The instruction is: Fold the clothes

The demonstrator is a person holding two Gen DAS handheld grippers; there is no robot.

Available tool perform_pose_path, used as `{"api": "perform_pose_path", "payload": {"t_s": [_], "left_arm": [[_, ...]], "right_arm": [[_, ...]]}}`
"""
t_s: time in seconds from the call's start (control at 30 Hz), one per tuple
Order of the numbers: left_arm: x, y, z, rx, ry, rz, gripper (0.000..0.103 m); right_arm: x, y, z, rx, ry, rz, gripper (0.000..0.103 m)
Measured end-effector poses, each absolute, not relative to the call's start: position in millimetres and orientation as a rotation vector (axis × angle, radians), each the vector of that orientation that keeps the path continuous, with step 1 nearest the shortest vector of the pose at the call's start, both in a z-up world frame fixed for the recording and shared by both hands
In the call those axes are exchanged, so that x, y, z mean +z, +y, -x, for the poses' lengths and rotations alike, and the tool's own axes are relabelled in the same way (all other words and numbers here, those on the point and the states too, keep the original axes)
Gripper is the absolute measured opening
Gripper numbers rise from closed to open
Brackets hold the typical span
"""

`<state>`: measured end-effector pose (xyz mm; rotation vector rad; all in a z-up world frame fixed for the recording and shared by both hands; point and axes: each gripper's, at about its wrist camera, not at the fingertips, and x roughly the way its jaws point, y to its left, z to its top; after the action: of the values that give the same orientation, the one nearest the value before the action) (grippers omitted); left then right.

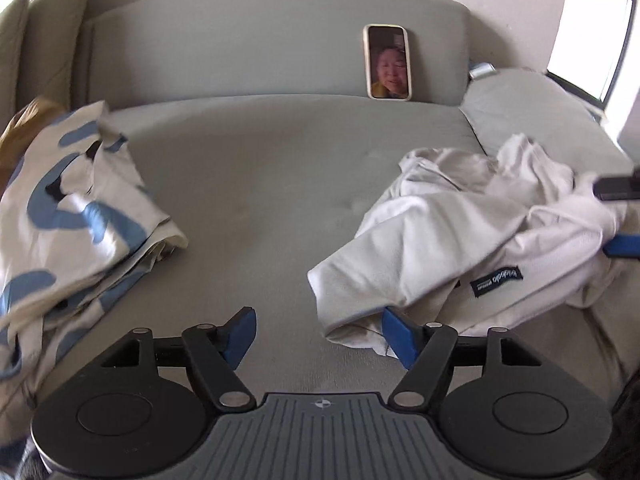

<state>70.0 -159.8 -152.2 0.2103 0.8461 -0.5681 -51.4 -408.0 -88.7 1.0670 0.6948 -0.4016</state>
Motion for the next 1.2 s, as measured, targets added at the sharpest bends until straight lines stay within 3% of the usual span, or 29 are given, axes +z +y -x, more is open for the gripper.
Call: {"api": "perform_pose_path", "payload": {"t_s": [0.03,0.1,0.17,0.3,0.7,0.73,0.83,0.9,1.2], "left_arm": [[-154,-162,-72,-0.577,0.851,-0.215,0.061],[-157,-165,-77,-0.598,0.878,-0.223,0.041],[-158,-165,-78,-0.608,0.898,-0.245,0.034],[-158,-161,-71,-0.619,0.840,-0.340,0.043],[-159,-166,-81,-0.713,0.802,-0.212,0.037],[-159,-168,-83,-0.713,0.806,-0.209,0.036],[-161,-176,-87,-0.704,0.835,-0.216,0.009],[-160,-177,-88,-0.686,0.854,-0.201,0.003],[-139,-153,-79,-0.708,0.849,-0.088,0.001]], "right_arm": [[-90,-408,50,-0.402,0.695,-1.075,0.052],[-91,-408,49,-0.402,0.694,-1.074,0.052],[-90,-409,49,-0.407,0.691,-1.067,0.052],[-89,-410,54,-0.402,0.683,-1.072,0.052],[-95,-410,66,-0.404,0.614,-1.113,0.052],[-96,-412,68,-0.415,0.593,-1.130,0.051],[-97,-417,66,-0.421,0.569,-1.166,0.046],[-97,-418,61,-0.422,0.573,-1.176,0.044],[-83,-414,48,-0.449,0.589,-1.164,0.041]]}}
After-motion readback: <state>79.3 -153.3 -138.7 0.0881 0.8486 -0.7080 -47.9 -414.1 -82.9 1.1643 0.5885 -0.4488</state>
